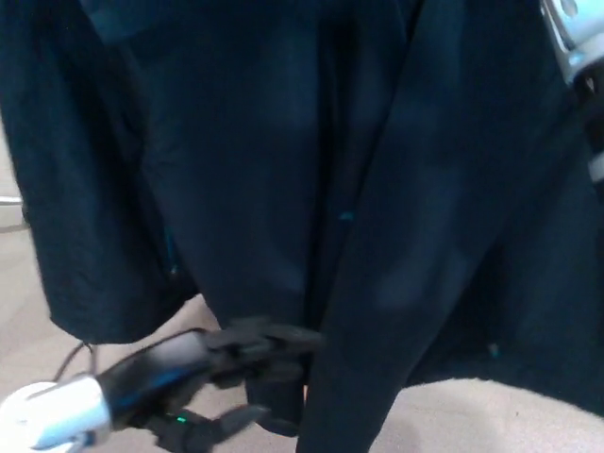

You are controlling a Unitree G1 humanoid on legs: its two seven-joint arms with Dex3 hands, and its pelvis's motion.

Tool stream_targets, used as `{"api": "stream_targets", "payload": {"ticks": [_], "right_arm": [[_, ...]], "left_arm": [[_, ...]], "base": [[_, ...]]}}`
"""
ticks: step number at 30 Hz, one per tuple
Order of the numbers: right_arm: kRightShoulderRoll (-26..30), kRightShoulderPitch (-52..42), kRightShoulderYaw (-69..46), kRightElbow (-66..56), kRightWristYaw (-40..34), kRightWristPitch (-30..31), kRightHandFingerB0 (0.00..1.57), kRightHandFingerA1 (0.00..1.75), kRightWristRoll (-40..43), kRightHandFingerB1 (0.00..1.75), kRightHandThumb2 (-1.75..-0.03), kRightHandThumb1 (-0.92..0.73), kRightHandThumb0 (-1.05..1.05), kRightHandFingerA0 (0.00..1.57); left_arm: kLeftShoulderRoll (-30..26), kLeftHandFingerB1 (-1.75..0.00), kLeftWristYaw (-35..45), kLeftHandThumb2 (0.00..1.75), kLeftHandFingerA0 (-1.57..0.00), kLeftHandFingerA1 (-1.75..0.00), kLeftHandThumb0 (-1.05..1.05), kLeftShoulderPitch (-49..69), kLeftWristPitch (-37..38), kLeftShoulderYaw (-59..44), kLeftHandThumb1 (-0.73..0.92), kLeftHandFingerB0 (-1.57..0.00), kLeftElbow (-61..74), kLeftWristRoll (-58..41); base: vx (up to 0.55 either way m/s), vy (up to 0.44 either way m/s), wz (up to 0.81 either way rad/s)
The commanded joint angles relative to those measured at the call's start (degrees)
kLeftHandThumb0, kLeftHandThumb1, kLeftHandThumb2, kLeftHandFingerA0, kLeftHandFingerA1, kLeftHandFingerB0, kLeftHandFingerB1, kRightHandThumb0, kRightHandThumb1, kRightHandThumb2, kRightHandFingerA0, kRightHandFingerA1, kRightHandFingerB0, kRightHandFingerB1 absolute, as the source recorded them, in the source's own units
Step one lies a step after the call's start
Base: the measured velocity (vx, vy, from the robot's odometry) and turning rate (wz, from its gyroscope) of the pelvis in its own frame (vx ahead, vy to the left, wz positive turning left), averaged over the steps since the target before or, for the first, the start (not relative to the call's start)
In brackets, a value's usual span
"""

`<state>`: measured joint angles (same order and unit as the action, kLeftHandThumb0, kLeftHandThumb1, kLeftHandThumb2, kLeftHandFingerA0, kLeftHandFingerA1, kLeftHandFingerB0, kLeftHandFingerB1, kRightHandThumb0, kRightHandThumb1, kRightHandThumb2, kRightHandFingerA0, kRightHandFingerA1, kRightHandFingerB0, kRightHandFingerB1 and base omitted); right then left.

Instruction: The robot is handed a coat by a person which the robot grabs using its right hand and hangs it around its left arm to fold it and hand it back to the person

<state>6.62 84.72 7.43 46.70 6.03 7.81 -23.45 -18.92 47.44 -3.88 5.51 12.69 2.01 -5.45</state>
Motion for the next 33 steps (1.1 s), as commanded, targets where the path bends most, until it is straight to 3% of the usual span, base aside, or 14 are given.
{"api": "stream_targets", "payload": {"ticks": [1, 8, 9, 12, 13, 15, 17, 19, 26, 27, 29, 30, 31, 33], "right_arm": [[-4.7, 15.1, -2.8, 7.2, -8.2, -0.7, 0.84, 1.27, 3.1, 1.04, -0.67, -0.86, -0.42, 0.92], [-6.3, 17.3, -2.1, 13.4, -9.2, -4.1, 0.86, 0.83, 2.8, 0.69, -0.66, -0.88, -0.42, 1.05], [-6.5, 17.8, -1.8, 14.5, -9.4, -4.3, 0.82, 0.94, 2.6, 0.81, -1.11, -0.70, -0.36, 1.01], [-7.6, 18.3, -2.4, 16.7, -9.2, -5.3, 0.55, 0.60, 3.7, 0.42, -0.66, -0.87, -0.41, 0.85], [-8.1, 18.3, -2.5, 17.2, -9.3, -5.7, 0.66, 1.21, 3.9, 0.77, -0.66, -0.86, -0.42, 0.77], [-8.9, 18.3, -2.1, 18.0, -10.1, -6.3, 0.76, 1.12, 3.6, 0.92, -1.07, -0.69, -0.40, 0.87], [-9.4, 18.4, -1.6, 18.5, -10.8, -6.6, 0.81, 1.31, 3.0, 0.90, -0.65, -0.86, -0.42, 0.83], [-10.8, 18.9, -0.9, 19.2, -11.1, -6.2, 0.58, 0.86, 2.5, 0.69, -1.08, -0.70, -0.39, 0.78], [-13.4, 21.0, -0.4, 21.3, -11.2, -7.6, 0.82, 0.84, 2.7, 0.67, -0.65, -0.88, -0.42, 0.87], [-14.0, 21.5, -0.8, 21.6, -11.3, -7.8, 0.82, 0.99, 3.2, 0.70, -0.64, -0.87, -0.40, 0.85], [-15.0, 22.5, -1.1, 22.1, -11.1, -8.4, 0.80, 1.05, 3.6, 0.82, -1.09, -0.69, -0.33, 0.88], [-15.6, 23.1, -1.1, 22.2, -11.1, -8.3, 0.79, 0.97, 3.7, 0.62, -0.66, -0.87, -0.39, 0.83], [-16.2, 23.6, -1.5, 22.3, -10.7, -8.0, 0.71, 0.84, 4.2, 0.72, -1.06, -0.69, -0.36, 0.81], [-16.8, 24.1, -1.8, 22.5, -10.0, -8.5, 0.73, 0.56, 4.7, 0.52, -0.66, -0.88, -0.41, 0.81]], "left_arm": [[-2.5, -0.38, 8.7, 1.09, -0.07, -0.46, -0.73, -5.1, -14.8, 11.2, 0.73, -0.02, 12.4, -2.2], [-0.7, -0.34, 7.3, 1.10, -0.06, -0.46, -0.74, -8.0, -19.9, 16.9, 0.73, -0.01, 14.8, -1.8], [-0.3, -0.34, 7.4, 1.09, -0.09, -0.48, -0.77, -8.4, -20.3, 17.6, 0.74, -0.03, 15.5, -2.1], [0.3, -0.36, 7.0, 1.09, -0.07, -0.47, -0.75, -9.5, -23.3, 19.3, 0.72, -0.02, 17.3, -2.3], [0.5, -0.35, 6.9, 1.09, -0.05, -0.46, -0.74, -9.8, -24.5, 19.7, 0.71, -0.03, 17.5, -2.7], [0.9, -0.26, 6.9, 0.68, -0.12, -0.34, -0.76, -10.1, -25.9, 20.3, 0.92, -0.07, 17.5, -3.2], [1.2, -0.25, 6.7, 0.68, -0.12, -0.34, -0.76, -10.4, -26.9, 20.6, 0.91, -0.07, 17.3, -3.3], [1.7, -0.26, 6.2, 0.68, -0.12, -0.35, -0.78, -11.0, -27.8, 21.0, 0.90, -0.08, 17.3, -3.0], [2.5, -0.27, 4.5, 0.69, -0.08, -0.36, -0.78, -12.4, -28.3, 22.1, 0.91, -0.09, 16.9, -1.0], [3.2, -0.38, 4.5, 1.07, 0.00, -0.45, -0.72, -12.2, -27.5, 22.0, 0.69, -0.08, 15.7, -1.6], [4.6, -0.27, 5.2, 0.69, -0.05, -0.33, -0.76, -13.2, -28.6, 21.7, 0.90, -0.07, 13.8, -3.0], [5.2, -0.32, 5.3, 1.06, -0.03, -0.38, -0.78, -13.8, -28.4, 21.8, 0.71, -0.05, 13.0, -3.2], [6.0, -0.32, 5.2, 1.06, -0.03, -0.38, -0.78, -14.5, -27.8, 22.1, 0.71, -0.06, 11.9, -2.7], [7.3, -0.33, 4.7, 1.06, -0.03, -0.40, -0.78, -15.3, -26.8, 22.6, 0.71, -0.06, 10.1, -2.0]], "base": [[0.00, 0.000, 0.00], [0.00, 0.000, 0.00], [0.00, 0.000, 0.00], [0.00, 0.000, 0.00], [0.00, 0.000, 0.00], [0.00, 0.000, 0.00], [0.00, 0.000, 0.00], [0.00, 0.000, 0.00], [0.00, 0.000, 0.00], [0.00, 0.000, 0.00], [0.00, 0.000, 0.00], [0.00, 0.000, 0.00], [0.00, 0.000, 0.00], [0.00, 0.000, 0.00]]}}
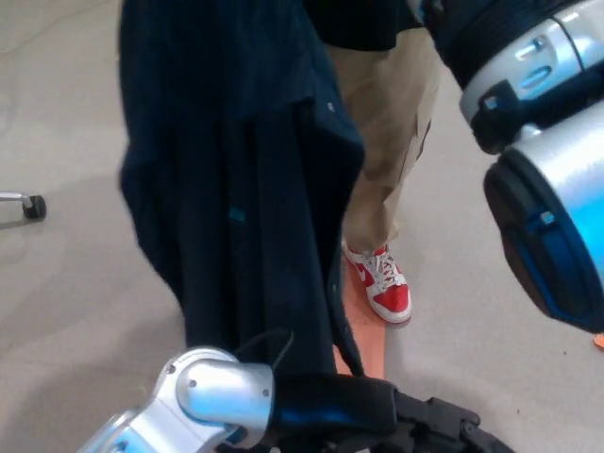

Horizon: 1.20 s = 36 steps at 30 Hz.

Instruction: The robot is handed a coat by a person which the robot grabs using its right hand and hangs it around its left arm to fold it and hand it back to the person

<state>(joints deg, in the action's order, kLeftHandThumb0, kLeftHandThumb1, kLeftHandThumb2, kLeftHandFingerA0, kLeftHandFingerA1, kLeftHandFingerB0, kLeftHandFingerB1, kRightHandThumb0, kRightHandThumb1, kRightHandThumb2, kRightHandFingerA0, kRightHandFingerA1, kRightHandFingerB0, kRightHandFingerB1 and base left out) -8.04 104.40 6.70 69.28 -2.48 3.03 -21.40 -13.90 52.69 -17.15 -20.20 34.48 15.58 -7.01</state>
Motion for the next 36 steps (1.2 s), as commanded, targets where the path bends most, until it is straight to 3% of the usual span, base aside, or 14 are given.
{"api": "stream_targets", "payload": {"ticks": [1, 8, 11, 12, 13, 17, 21, 23, 26, 27, 28, 33, 34, 36], "right_arm": [[-2.6, 4.6, -0.9, -0.1, -1.5, -3.7, 0.70, 0.58, 2.5, 0.51, -0.66, -0.88, -0.42, 0.79], [-6.5, 6.4, -2.4, -1.3, -0.7, -2.7, 0.56, 0.84, 5.1, 0.67, -1.07, -0.68, -0.41, 0.80], [-8.5, 7.4, -3.4, -2.9, -1.1, -3.4, 0.79, 0.92, 6.6, 0.62, -0.65, -0.85, -0.47, 0.85], [-9.4, 8.0, -4.1, -4.0, -0.9, -1.7, 0.77, 1.03, 7.4, 0.85, -1.10, -0.69, -0.41, 0.87], [-9.7, 8.2, -4.6, -4.5, -0.5, -1.4, 0.74, 1.24, 8.1, 0.87, -0.66, -0.87, -0.47, 0.81], [-12.1, 5.5, -5.3, -10.8, 1.2, -3.4, 0.79, 1.05, 10.4, 0.93, -1.09, -0.69, -0.37, 0.87], [-14.2, 4.2, -5.7, -15.6, 2.6, 0.4, 0.77, 1.28, 12.7, 0.90, -0.66, -0.86, -0.45, 0.81], [-15.8, 3.4, -5.7, -21.0, 3.5, 3.9, 0.78, 1.05, 14.7, 0.86, -1.10, -0.70, -0.39, 0.88], [-15.4, 2.4, -4.6, -25.8, 3.7, 6.1, 0.66, 1.14, 15.2, 0.72, -0.65, -0.88, -0.43, 0.70], [-14.5, 2.0, -2.9, -28.8, 3.1, 8.1, 0.65, 1.75, 13.4, 1.54, -0.67, -0.88, -0.43, 0.71], [-13.2, 1.4, -1.0, -33.1, 2.6, 11.3, 0.64, 1.75, 11.3, 1.64, -0.67, -0.89, -0.41, 0.76], [-10.8, 0.3, -0.5, -41.5, 3.4, 17.3, 0.62, 1.75, 12.1, 1.54, -0.67, -0.90, -0.40, 0.71], [-9.1, -1.2, 1.9, -44.6, 3.3, 16.2, 0.65, 1.45, 9.1, 0.74, -0.67, -0.82, -0.25, 0.72], [-6.2, -4.3, 5.1, -51.9, 4.6, 16.2, 0.64, 1.36, 5.9, 0.63, -0.65, -0.78, -0.24, 0.79]], "left_arm": [[2.9, -0.33, -0.9, 1.06, -0.02, -0.39, -0.77, -2.7, -1.1, 1.4, 0.71, -0.06, -4.1, 0.4], [8.5, -0.28, -3.9, 0.70, -0.10, -0.34, -0.76, -7.2, 3.9, 4.7, 0.92, -0.14, -12.4, 4.1], [12.5, -0.46, -4.9, 1.11, -0.03, -0.45, -0.80, -9.7, 8.9, 4.7, 0.74, -0.13, -21.6, 5.1], [13.9, -0.49, -5.3, 1.13, -0.01, -0.51, -0.35, -10.8, 10.9, 4.6, 0.56, 0.00, -25.2, 5.6], [14.4, -0.48, -5.4, 1.14, -0.01, -0.51, -0.35, -11.3, 11.9, 4.4, 0.57, 0.00, -26.9, 5.7], [17.1, -0.48, -7.6, 1.15, -0.01, -0.51, -0.33, -15.1, 13.4, 3.1, 0.59, 0.00, -34.1, 7.2], [19.8, -0.32, -9.5, 0.72, -0.14, -0.34, -0.61, -18.2, 16.0, 1.5, 0.92, -0.18, -41.5, 8.0], [20.8, -0.33, -11.6, 0.73, -0.19, -0.35, -0.63, -22.0, 18.9, -0.1, 0.92, -0.22, -47.5, 9.4], [21.5, -0.35, -13.3, 0.68, -0.21, -0.38, -0.61, -24.7, 19.3, -1.8, 0.92, -0.27, -51.2, 10.2], [21.0, -0.29, -13.3, 0.68, -0.15, -0.31, -0.68, -25.7, 18.4, -2.8, 0.92, -0.21, -52.0, 10.1], [19.9, -0.47, -12.9, 1.12, -0.01, -0.50, -0.34, -27.1, 17.5, -4.4, 0.56, 0.00, -53.2, 9.7], [18.8, -0.31, -13.3, 0.68, -0.24, -0.31, -0.68, -31.3, 20.5, -8.6, 0.90, -0.30, -61.1, 9.3], [18.2, -0.30, -12.8, 0.68, -0.23, -0.30, -0.61, -32.4, 22.0, -9.8, 0.91, -0.29, -62.9, 9.0], [16.6, -0.31, -13.1, 0.68, -0.28, -0.33, -0.61, -34.6, 26.1, -12.0, 0.91, -0.33, -66.6, 8.9]], "base": [[0.00, 0.000, 0.00], [0.00, 0.000, 0.00], [0.00, 0.000, 0.00], [0.00, 0.000, 0.00], [0.00, 0.000, 0.00], [0.00, 0.000, 0.00], [0.00, 0.000, 0.00], [0.00, 0.000, 0.00], [0.00, 0.000, 0.00], [0.00, 0.000, 0.00], [0.00, 0.000, 0.00], [0.00, 0.000, 0.00], [0.00, 0.000, 0.00], [0.00, 0.000, 0.00]]}}
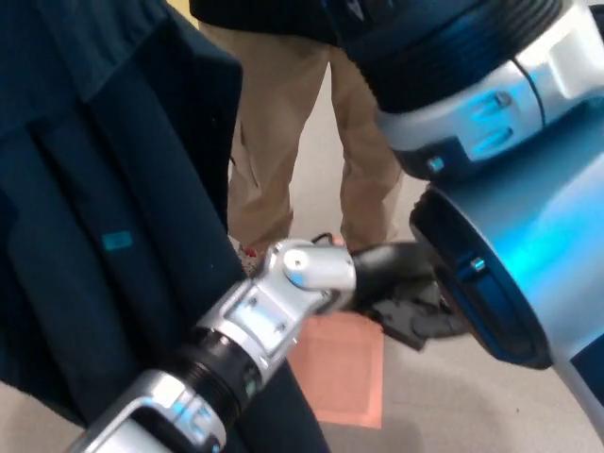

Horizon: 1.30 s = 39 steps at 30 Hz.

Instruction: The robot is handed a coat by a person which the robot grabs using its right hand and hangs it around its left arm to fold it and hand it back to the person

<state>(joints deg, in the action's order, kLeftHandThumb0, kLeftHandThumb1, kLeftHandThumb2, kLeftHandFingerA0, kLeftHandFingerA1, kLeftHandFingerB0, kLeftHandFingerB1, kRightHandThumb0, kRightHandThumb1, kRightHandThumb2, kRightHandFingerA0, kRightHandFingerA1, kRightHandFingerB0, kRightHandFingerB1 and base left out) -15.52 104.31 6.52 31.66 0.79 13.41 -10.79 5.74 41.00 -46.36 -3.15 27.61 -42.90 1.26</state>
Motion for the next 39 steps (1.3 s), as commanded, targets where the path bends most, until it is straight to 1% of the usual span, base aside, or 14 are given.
{"api": "stream_targets", "payload": {"ticks": [1, 10, 21, 22, 23, 24, 26, 29, 30, 31, 32, 33, 34, 39], "right_arm": [[-0.4, -5.2, 2.1, -20.5, 1.8, 14.2, 0.60, 1.68, 0.2, 1.40, -0.66, -0.90, -0.36, 0.75], [-3.6, -18.5, -6.3, -56.3, 5.7, 40.1, 0.51, 1.75, 15.3, 1.65, -0.66, -0.92, -0.38, 0.72], [-0.6, -23.7, -25.8, -68.2, 6.8, 52.3, 0.59, 1.75, 27.2, 1.75, -0.64, -0.91, -0.37, 0.76], [0.4, -22.8, -28.1, -69.1, 7.3, 54.2, 0.56, 1.75, 27.9, 1.75, -0.64, -0.90, -0.36, 0.77], [1.0, -22.2, -29.5, -69.8, 7.7, 55.7, 0.56, 1.75, 28.3, 1.75, -0.64, -0.90, -0.36, 0.77], [1.6, -21.8, -31.3, -70.2, 8.1, 56.8, 0.55, 1.75, 28.9, 1.75, -0.64, -0.90, -0.36, 0.77], [3.5, -22.2, -34.0, -71.7, 9.5, 58.0, 0.55, 1.75, 30.3, 1.75, -0.64, -0.90, -0.35, 0.79], [4.5, -22.8, -37.9, -74.5, 11.1, 61.4, 0.56, 1.75, 31.1, 1.74, -0.64, -0.89, -0.34, 0.79], [4.7, -24.3, -41.7, -78.5, 13.1, 65.2, 0.54, 1.75, 31.2, 1.74, -0.63, -0.89, -0.33, 0.76], [5.7, -25.2, -43.4, -80.1, 15.0, 67.1, 0.52, 1.75, 31.3, 1.75, -0.63, -0.90, -0.33, 0.75], [6.1, -25.4, -44.1, -80.7, 15.8, 68.1, 0.52, 1.75, 31.2, 1.75, -0.63, -0.90, -0.33, 0.75], [6.4, -25.7, -46.5, -84.0, 18.3, 72.7, 0.53, 1.75, 28.4, 1.75, -0.63, -0.90, -0.33, 0.76], [6.3, -26.0, -50.0, -87.3, 21.7, 77.6, 0.52, 1.75, 26.0, 1.75, -0.63, -0.89, -0.33, 0.76], [7.4, -36.2, -55.8, -91.7, 26.5, 79.1, 0.60, 1.75, 29.5, 1.69, -0.65, -0.88, -0.36, 0.77]], "left_arm": [[-3.9, -0.32, -1.4, 0.68, -0.34, -0.32, -0.59, -7.0, 9.8, -6.4, 0.90, -0.35, -9.6, 0.4], [-11.1, -0.31, -2.2, 0.68, -0.27, -0.33, -0.62, -12.8, 4.8, -12.4, 0.90, -0.29, -10.6, -0.8], [-12.9, -0.29, -3.8, 0.64, -0.22, -0.31, -0.73, -16.1, 3.1, -17.9, 0.80, -0.20, -19.9, -2.5], [-13.1, -0.48, -4.2, 1.07, 0.00, -0.49, -0.37, -16.1, 2.7, -17.7, 0.50, 0.00, -19.8, -1.9], [-13.2, -0.48, -3.8, 1.07, 0.00, -0.49, -0.37, -15.9, 2.8, -17.9, 0.50, 0.00, -19.8, -1.9], [-13.3, -0.34, -3.7, 1.01, -0.09, -0.45, -0.78, -16.1, 3.1, -17.8, 0.66, 0.00, -20.0, -1.6], [-13.4, -0.22, -3.9, 0.66, -0.12, -0.29, -0.76, -16.1, 3.4, -17.9, 0.83, -0.09, -20.4, -1.2], [-13.5, -0.23, -4.3, 0.66, -0.13, -0.30, -0.77, -16.1, 4.0, -18.4, 0.82, -0.10, -20.9, -1.1], [-13.9, -0.48, -4.8, 1.03, 0.00, -0.49, -0.38, -15.9, 3.7, -18.7, 0.43, 0.00, -21.2, -1.0], [-14.2, -0.27, -4.4, 0.65, -0.16, -0.32, -0.83, -16.0, 4.0, -18.8, 0.78, -0.12, -21.3, -1.0], [-14.3, -0.27, -4.3, 0.65, -0.16, -0.32, -0.83, -16.0, 4.2, -18.9, 0.78, -0.12, -21.3, -1.0], [-14.5, -0.36, -4.3, 1.02, -0.13, -0.47, -0.83, -16.0, 4.1, -19.1, 0.65, 0.00, -21.5, -1.0], [-14.7, -0.48, -4.6, 1.03, 0.00, -0.49, -0.38, -16.0, 3.6, -19.2, 0.43, 0.00, -21.5, -0.9], [-14.8, -0.47, -4.5, 1.03, 0.00, -0.49, -0.38, -15.4, 3.8, -20.4, 0.44, 0.00, -21.4, -1.7]], "base": [[0.00, 0.000, 0.00], [0.00, 0.000, 0.00], [0.00, 0.000, 0.00], [0.00, 0.000, 0.00], [0.00, 0.000, 0.00], [0.00, 0.000, 0.00], [0.00, 0.000, 0.00], [0.00, 0.000, 0.00], [0.00, 0.000, 0.00], [0.00, 0.000, 0.00], [0.00, 0.000, 0.00], [0.00, 0.000, 0.00], [0.00, 0.000, 0.00], [0.00, 0.000, 0.00]]}}
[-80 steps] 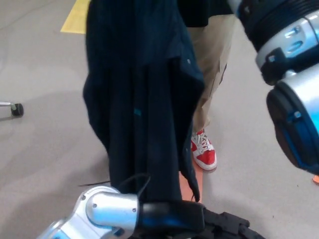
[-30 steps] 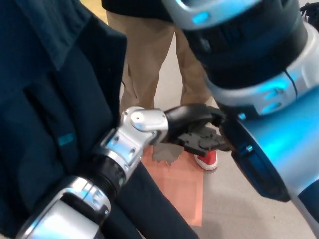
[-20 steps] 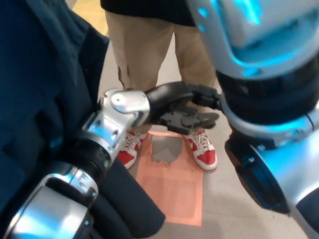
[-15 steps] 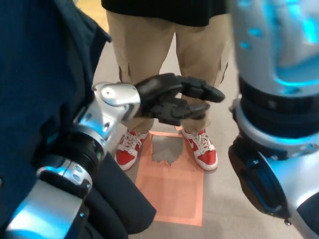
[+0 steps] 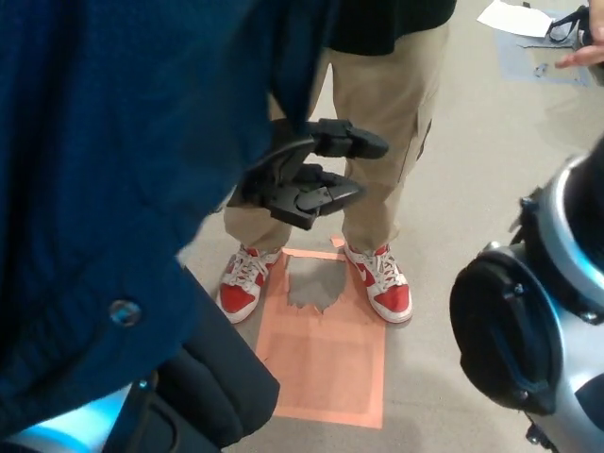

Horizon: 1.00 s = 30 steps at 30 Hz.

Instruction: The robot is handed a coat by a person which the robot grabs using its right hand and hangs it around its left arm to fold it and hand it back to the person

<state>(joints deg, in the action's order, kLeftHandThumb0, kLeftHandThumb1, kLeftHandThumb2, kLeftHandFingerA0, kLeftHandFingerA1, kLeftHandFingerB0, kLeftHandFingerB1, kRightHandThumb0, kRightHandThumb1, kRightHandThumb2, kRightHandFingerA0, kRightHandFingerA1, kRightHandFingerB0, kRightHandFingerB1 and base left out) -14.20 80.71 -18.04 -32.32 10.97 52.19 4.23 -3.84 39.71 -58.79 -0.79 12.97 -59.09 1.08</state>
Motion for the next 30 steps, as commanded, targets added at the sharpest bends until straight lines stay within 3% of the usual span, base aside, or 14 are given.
{"api": "stream_targets", "payload": {"ticks": [1, 2, 3, 4, 6, 7, 11, 12, 13, 15, 16, 20, 29, 30], "right_arm": [[7.8, -18.3, -33.5, -27.7, 16.5, 40.3, 0.62, 1.75, 18.1, 1.73, -0.64, -0.88, -0.36, 0.84], [8.1, -22.1, -35.6, -27.7, 16.5, 40.3, 0.61, 1.75, 21.0, 1.75, -0.64, -0.89, -0.32, 0.83], [8.0, -23.3, -36.7, -27.7, 16.6, 40.3, 0.61, 1.75, 22.2, 1.75, -0.64, -0.89, -0.32, 0.83], [7.9, -25.6, -38.3, -27.7, 17.5, 40.3, 0.61, 1.75, 24.1, 1.75, -0.65, -0.91, -0.32, 0.82], [8.9, -32.4, -41.9, -27.7, 19.5, 40.3, 0.62, 1.75, 28.4, 1.75, -0.65, -0.91, -0.33, 0.81], [9.1, -37.8, -44.5, -27.7, 21.6, 40.3, 0.62, 1.75, 30.0, 1.75, -0.65, -0.92, -0.33, 0.81], [9.5, -48.4, -49.0, -27.7, 24.5, 40.3, 0.64, 1.75, 33.7, 1.71, -0.65, -0.89, -0.33, 0.83], [9.8, -53.5, -49.5, -27.7, 28.6, 40.3, 0.62, 1.75, 31.5, 1.74, -0.65, -0.92, -0.31, 0.83], [9.7, -56.0, -49.8, -27.2, 30.4, 40.3, 0.61, 1.75, 30.2, 1.75, -0.65, -0.92, -0.29, 0.81], [10.8, -60.1, -49.4, -23.8, 31.6, 39.9, 0.62, 1.75, 28.5, 1.75, -0.65, -0.92, -0.27, 0.82], [13.4, -65.6, -45.0, -16.9, 30.0, 34.7, 0.66, 1.75, 26.3, 1.75, -0.66, -0.91, -0.29, 0.83], [16.3, -72.5, -37.4, -1.8, 27.9, 21.0, 0.65, 1.75, 19.3, 1.75, -0.66, -0.92, -0.28, 0.83], [20.2, -73.7, -32.8, 20.0, 22.3, 5.3, 0.64, 1.75, 13.6, 1.75, -0.65, -0.89, -0.28, 0.84], [20.9, -74.0, -31.5, 22.3, 21.1, 3.1, 0.97, 1.46, 12.1, 1.35, -0.95, -0.68, -0.40, 1.17]], "left_arm": [[-5.3, -0.48, -3.2, 1.04, 0.00, -0.49, -0.37, -3.1, 1.8, -5.8, 0.44, 0.00, -5.3, -1.4], [-5.4, -0.38, -3.1, 0.93, -0.08, -0.40, -0.81, -3.2, 1.9, -5.8, 0.66, -0.09, -5.3, -1.2], [-5.5, -0.38, -3.1, 0.93, -0.08, -0.40, -0.81, -3.3, 1.9, -5.8, 0.66, -0.09, -5.4, -1.2], [-5.6, -0.48, -3.1, 1.04, -0.01, -0.49, -0.38, -3.4, 2.2, -5.7, 0.45, 0.00, -5.4, -1.0], [-5.7, -0.47, -3.5, 1.04, 0.00, -0.48, -0.37, -3.5, 2.7, -5.7, 0.45, 0.00, -5.5, -0.6], [-5.6, -0.29, -4.0, 0.65, -0.20, -0.32, -0.75, -4.0, 1.9, -6.3, 0.80, -0.20, -5.5, -1.0], [-5.4, -0.28, -4.5, 0.65, -0.21, -0.32, -0.78, -4.3, 1.7, -6.5, 0.79, -0.20, -5.6, -0.6], [-5.4, -0.29, -5.0, 0.65, -0.21, -0.32, -0.77, -4.7, 1.0, -6.6, 0.80, -0.21, -5.8, -0.4], [-5.6, -0.46, -4.8, 1.04, -0.01, -0.49, -0.37, -4.8, 0.9, -6.6, 0.46, 0.00, -5.9, -0.3], [-6.3, -0.47, -3.9, 1.04, -0.01, -0.49, -0.37, -5.2, 1.5, -6.6, 0.46, 0.00, -6.1, -0.1], [-7.1, -0.47, -3.4, 1.04, -0.01, -0.49, -0.37, -5.4, 1.9, -6.5, 0.45, 0.00, -6.3, 0.2], [-8.0, -0.47, -2.8, 1.05, 0.00, -0.48, -0.37, -5.5, 1.7, -6.6, 0.47, 0.00, -6.2, 0.4], [-8.1, -0.46, -3.1, 1.05, 0.00, -0.48, -0.37, -5.7, 1.9, -6.8, 0.47, 0.00, -6.8, 1.0], [-8.3, -0.29, -3.2, 0.66, -0.19, -0.31, -0.77, -6.1, 1.8, -6.6, 0.84, -0.18, -6.9, 1.3]], "base": [[0.00, 0.000, 0.00], [0.00, 0.000, 0.00], [0.00, 0.000, 0.00], [0.00, 0.000, 0.00], [0.00, 0.000, 0.00], [0.00, 0.000, 0.00], [0.00, 0.000, 0.00], [0.00, 0.000, 0.00], [0.00, 0.000, 0.00], [0.00, 0.000, 0.00], [0.00, 0.000, 0.00], [0.00, 0.000, 0.00], [0.00, 0.000, 0.00], [0.00, 0.000, 0.00]]}}
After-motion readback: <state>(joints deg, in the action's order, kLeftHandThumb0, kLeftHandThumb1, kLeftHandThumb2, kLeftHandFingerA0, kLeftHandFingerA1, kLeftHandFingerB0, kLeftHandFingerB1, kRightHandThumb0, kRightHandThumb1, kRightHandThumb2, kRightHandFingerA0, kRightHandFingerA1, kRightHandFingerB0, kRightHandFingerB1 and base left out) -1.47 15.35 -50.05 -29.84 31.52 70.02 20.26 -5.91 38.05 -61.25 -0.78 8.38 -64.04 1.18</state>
